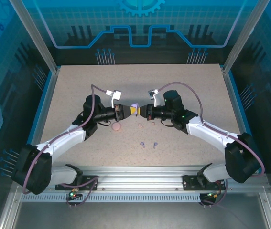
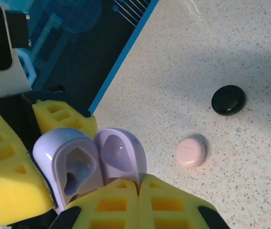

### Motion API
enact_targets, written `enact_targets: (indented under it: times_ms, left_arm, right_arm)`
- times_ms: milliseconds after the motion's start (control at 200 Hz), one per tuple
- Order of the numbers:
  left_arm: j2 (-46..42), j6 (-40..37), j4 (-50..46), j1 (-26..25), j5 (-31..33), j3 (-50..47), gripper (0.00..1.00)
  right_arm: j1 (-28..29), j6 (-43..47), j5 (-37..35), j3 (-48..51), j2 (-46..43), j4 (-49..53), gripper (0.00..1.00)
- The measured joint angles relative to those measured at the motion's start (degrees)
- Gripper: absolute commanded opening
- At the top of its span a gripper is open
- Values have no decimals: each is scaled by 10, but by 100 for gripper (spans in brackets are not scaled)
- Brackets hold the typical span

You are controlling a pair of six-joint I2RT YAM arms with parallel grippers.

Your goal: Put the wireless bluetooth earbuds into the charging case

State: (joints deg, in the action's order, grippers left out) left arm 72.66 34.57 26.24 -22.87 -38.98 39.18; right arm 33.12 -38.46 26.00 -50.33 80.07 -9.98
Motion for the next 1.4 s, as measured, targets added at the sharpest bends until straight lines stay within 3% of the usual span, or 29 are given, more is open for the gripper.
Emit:
enact_targets:
  times_ms: [55, 90, 195, 330, 540, 715, 830, 1136, 1401]
  left_arm:
    - [0, 0, 0, 0, 2, 0, 36]
    - [0, -1, -1, 0, 2, 0, 52]
    - [-3, -5, -16, -2, 7, 0, 79]
    - [-17, -37, -75, 1, 15, 13, 98]
    - [-10, -130, -214, 23, -2, 116, 99]
    - [52, -221, -337, 29, -48, 228, 99]
    - [106, -270, -415, 29, -75, 285, 90]
    - [221, -362, -563, 29, -130, 385, 62]
    - [241, -379, -593, 29, -170, 403, 53]
  right_arm:
    - [0, 0, 0, 0, 0, 1, 0]
    - [0, 1, -1, -1, 0, 2, 0]
    - [-1, 16, -7, -14, 0, 26, 0]
    - [-9, 65, -19, -54, 0, 98, 0]
    - [-59, 221, -57, -156, 22, 254, 0]
    - [-78, 339, -71, -211, 51, 346, 0]
    - [-78, 389, -66, -235, 68, 392, 0]
    - [-78, 433, -19, -266, 104, 431, 0]
    - [-76, 434, 1, -276, 121, 436, 0]
